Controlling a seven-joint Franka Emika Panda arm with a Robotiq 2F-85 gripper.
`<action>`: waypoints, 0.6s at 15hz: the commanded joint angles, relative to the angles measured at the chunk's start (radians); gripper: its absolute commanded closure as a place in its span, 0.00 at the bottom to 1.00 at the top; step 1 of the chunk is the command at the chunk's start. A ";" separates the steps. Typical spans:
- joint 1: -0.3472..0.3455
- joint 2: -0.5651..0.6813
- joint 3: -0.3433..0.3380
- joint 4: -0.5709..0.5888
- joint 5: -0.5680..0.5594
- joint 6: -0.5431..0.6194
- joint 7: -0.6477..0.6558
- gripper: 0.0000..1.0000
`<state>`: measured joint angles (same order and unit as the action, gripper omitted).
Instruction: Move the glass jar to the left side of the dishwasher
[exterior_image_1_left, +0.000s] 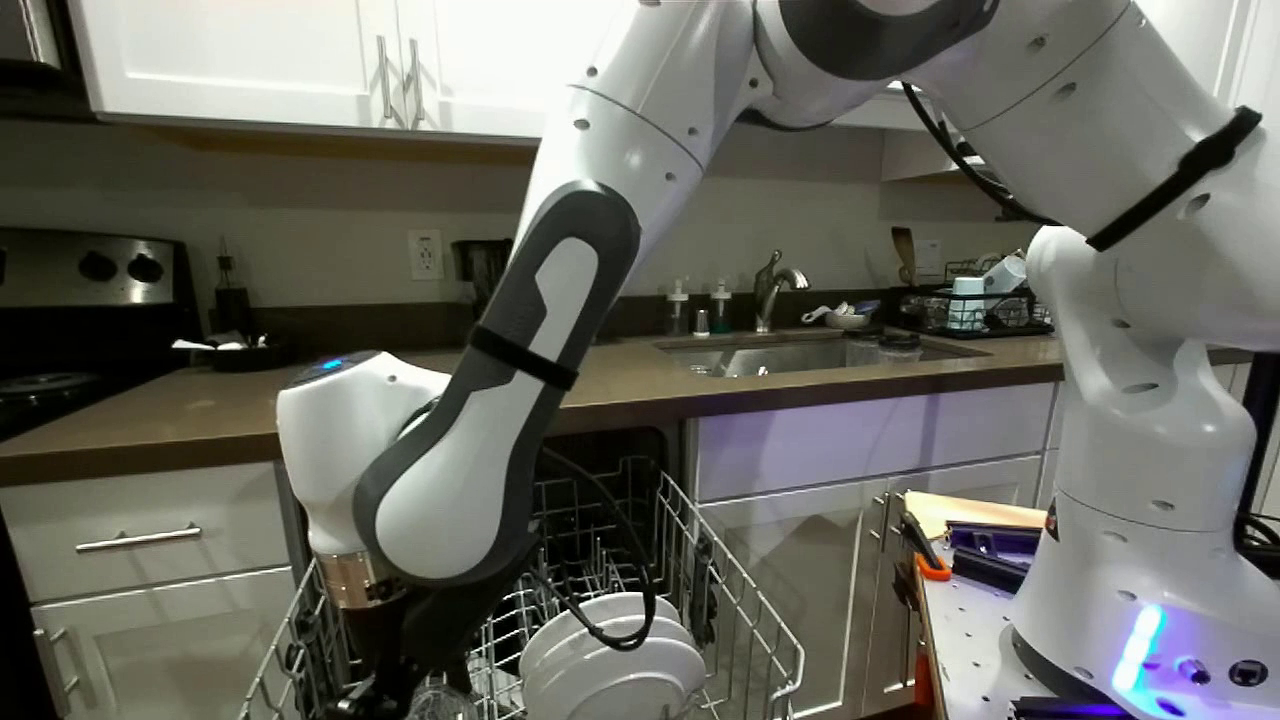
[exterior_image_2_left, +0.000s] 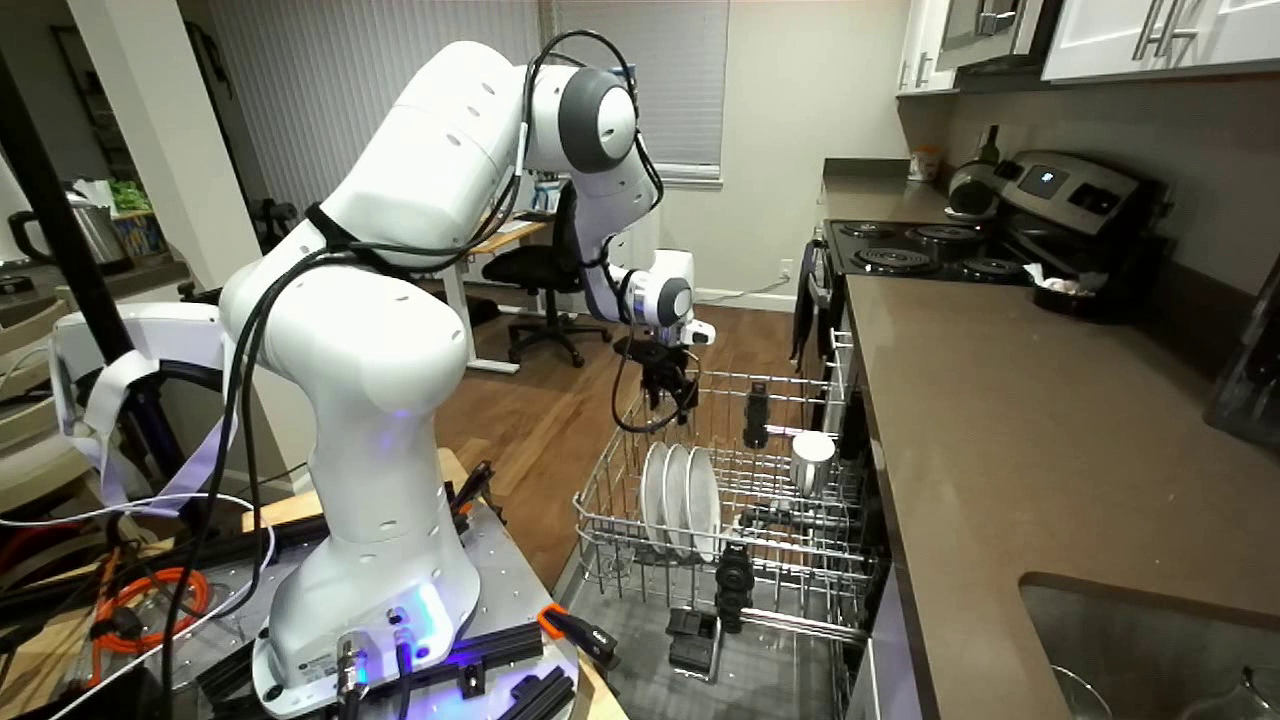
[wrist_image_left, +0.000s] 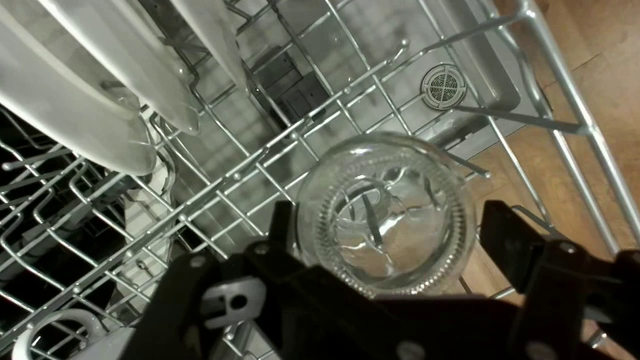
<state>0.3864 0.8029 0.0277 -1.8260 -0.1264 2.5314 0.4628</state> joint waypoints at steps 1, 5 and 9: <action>0.029 0.004 -0.023 0.020 0.004 -0.016 0.002 0.00; 0.042 -0.033 -0.042 -0.005 -0.003 -0.041 0.006 0.00; 0.039 -0.084 -0.054 -0.030 -0.007 -0.100 0.009 0.00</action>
<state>0.4172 0.7825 -0.0107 -1.8171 -0.1269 2.4835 0.4630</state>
